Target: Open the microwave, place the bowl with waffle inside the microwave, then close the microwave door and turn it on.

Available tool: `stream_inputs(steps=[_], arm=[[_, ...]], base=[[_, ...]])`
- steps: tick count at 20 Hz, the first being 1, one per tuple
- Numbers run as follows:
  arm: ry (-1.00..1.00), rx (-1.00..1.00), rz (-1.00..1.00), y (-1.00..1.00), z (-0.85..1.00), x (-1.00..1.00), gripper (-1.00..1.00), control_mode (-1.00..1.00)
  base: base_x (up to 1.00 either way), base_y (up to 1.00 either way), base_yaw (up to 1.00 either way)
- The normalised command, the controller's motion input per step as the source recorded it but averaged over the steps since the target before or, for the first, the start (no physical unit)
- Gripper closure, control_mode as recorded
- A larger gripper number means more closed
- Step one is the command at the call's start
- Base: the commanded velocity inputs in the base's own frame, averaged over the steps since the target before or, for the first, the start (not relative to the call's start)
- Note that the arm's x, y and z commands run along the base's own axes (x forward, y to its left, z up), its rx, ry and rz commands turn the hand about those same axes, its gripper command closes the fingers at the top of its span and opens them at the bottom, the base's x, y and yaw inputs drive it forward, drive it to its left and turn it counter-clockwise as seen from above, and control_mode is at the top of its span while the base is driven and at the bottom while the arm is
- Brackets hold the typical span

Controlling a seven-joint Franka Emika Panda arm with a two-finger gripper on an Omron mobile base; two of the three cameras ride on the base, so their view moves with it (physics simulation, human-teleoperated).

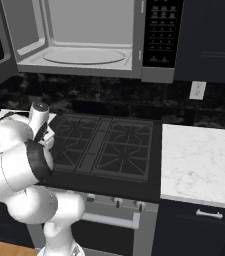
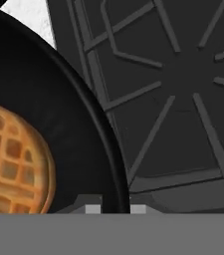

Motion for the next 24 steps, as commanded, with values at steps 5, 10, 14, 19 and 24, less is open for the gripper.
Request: stream_inputs(steps=[5, 10, 14, 19, 24], arm=[[0.00, 0.00, -0.24, -1.00, 1.00, -0.41, 1.00, -1.00], [0.05, 0.00, -0.27, -1.00, 1.00, -0.43, 1.00, -1.00], [0.04, -0.04, -0.26, -1.00, 0.95, -0.68, 1.00, -1.00], [0.00, -0.14, -0.20, -1.00, 0.58, -0.99, 1.00, -1.00], [0.00, -0.06, -0.10, -0.88, 0.65, -1.00, 1.00, -1.00]], base=[[0.00, 0.00, 0.00], [0.00, 0.00, 0.00], [0.00, 0.00, 0.00], [0.00, 0.00, 0.00], [0.00, 0.00, 0.00]])
